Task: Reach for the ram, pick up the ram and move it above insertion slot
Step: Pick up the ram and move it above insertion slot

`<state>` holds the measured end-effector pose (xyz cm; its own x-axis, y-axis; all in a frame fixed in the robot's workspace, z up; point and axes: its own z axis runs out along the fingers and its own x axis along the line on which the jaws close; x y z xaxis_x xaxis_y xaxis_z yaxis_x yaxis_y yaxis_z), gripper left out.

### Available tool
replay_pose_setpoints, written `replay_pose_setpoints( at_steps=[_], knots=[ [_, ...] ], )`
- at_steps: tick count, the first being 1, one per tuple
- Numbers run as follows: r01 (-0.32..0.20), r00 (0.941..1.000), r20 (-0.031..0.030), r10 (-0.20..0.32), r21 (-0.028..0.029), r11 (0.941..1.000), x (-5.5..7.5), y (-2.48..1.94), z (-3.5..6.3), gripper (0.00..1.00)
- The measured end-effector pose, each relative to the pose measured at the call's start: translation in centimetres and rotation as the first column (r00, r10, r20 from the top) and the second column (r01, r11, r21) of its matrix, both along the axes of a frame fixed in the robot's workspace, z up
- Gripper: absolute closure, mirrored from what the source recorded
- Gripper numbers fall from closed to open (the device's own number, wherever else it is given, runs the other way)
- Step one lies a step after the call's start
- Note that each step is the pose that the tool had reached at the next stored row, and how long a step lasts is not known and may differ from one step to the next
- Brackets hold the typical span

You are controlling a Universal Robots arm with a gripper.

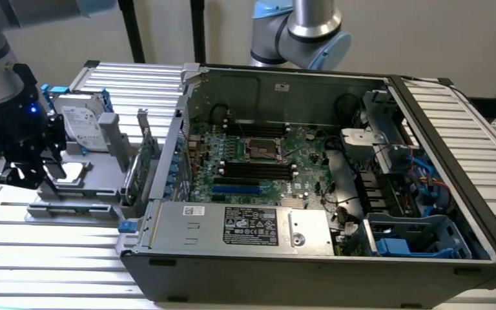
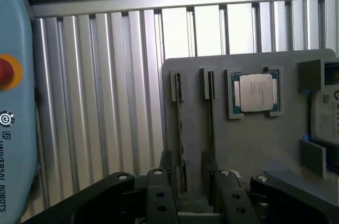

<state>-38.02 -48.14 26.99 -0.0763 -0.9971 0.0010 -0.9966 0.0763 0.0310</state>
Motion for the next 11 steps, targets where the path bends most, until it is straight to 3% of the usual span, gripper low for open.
replay_pose_setpoints(
  at_steps=[11],
  knots=[
    [-0.009,1.0000,0.0000,0.009,0.0000,1.0000,0.0,-0.49,-2.00,0.64]
  ],
)
